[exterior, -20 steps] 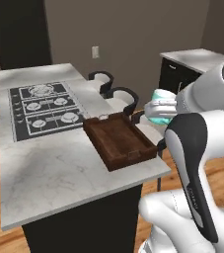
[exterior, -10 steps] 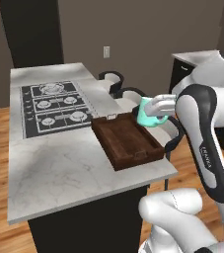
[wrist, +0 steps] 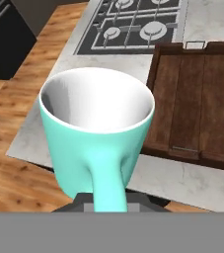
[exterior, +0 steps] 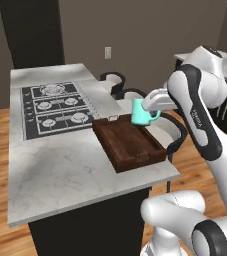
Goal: There is a tray on the dining counter. Grab the cup, mug, and pitcher and place them on the tray. The pitcher may be placed next to the tray if it cannot fit the tray.
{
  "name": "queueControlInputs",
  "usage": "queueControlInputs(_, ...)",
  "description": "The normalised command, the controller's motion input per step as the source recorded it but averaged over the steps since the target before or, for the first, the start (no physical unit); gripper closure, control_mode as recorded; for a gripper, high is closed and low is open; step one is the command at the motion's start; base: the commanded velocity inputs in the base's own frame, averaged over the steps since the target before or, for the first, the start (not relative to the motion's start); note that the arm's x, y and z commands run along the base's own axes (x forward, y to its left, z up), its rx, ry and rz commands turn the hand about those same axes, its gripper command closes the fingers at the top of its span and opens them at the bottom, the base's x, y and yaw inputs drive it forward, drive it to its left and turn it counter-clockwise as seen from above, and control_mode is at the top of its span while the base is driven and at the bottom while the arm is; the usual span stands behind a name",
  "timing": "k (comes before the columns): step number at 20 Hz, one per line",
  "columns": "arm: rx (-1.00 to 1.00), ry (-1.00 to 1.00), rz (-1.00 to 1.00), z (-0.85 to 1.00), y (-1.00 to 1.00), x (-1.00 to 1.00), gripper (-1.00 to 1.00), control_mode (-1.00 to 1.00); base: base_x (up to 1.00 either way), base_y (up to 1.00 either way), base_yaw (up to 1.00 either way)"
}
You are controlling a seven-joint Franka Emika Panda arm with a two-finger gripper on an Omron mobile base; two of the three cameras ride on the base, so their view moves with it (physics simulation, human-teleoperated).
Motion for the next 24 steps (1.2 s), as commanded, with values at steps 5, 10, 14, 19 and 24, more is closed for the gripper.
queueControlInputs(5, -0.01, -0.05, 0.0, -0.33, 0.09, 0.7, 1.0, -1.0, 0.0, 0.0, 0.0)
queueControlInputs(10, -0.01, -0.02, 0.0, -0.45, 0.0, 0.61, 1.0, -1.0, 0.0, 0.0, 0.0)
queueControlInputs(14, -0.01, -0.01, 0.0, -0.49, 0.0, 0.53, 1.0, -1.0, 0.0, 0.0, 0.0)
queueControlInputs(19, -0.03, -0.03, 0.0, -0.49, 0.03, 0.52, 1.0, -1.0, 0.0, 0.0, 0.0)
queueControlInputs(24, -0.03, -0.13, 0.0, -0.44, 0.0, 0.45, 1.0, -1.0, 0.0, 0.0, 0.0)
